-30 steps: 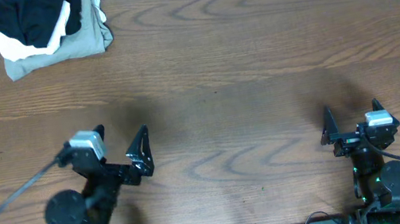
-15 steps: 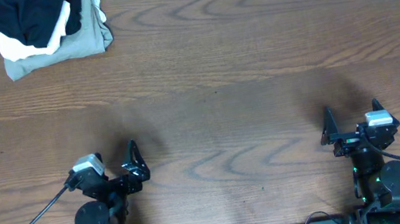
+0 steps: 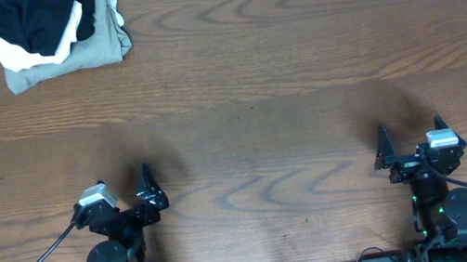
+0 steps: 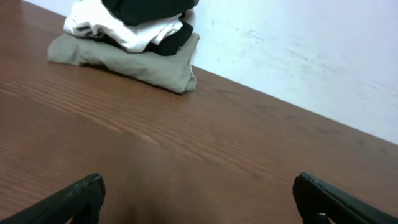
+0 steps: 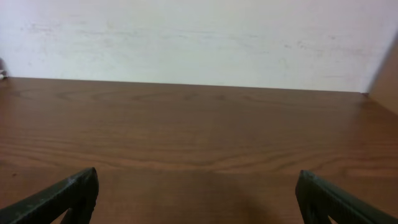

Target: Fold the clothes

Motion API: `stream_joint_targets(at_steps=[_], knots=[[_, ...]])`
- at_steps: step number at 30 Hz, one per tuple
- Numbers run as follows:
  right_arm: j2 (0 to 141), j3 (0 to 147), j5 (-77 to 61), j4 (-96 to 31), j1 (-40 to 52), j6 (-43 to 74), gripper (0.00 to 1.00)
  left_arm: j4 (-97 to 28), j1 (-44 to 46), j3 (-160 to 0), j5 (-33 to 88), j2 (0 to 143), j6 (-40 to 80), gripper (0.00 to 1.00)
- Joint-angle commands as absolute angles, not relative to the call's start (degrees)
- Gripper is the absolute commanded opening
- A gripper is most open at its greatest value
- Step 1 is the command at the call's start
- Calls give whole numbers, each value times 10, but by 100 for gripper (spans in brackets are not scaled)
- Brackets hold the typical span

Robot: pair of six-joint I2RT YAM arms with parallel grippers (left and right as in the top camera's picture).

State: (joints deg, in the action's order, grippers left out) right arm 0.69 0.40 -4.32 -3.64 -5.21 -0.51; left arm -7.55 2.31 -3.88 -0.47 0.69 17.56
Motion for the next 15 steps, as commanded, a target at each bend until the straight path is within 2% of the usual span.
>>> stream_joint_targets(at_steps=[1,7,15], knots=[[3,3,-47,-39,-57,-11,99,-80,21,-21,-15,1,137,98],[3,3,-48,-39,-57,-11,99,-80,19,-21,10,1,58,98],[3,3,-48,-39,-57,-11,99,-80,8,-21,8,1,53,98]])
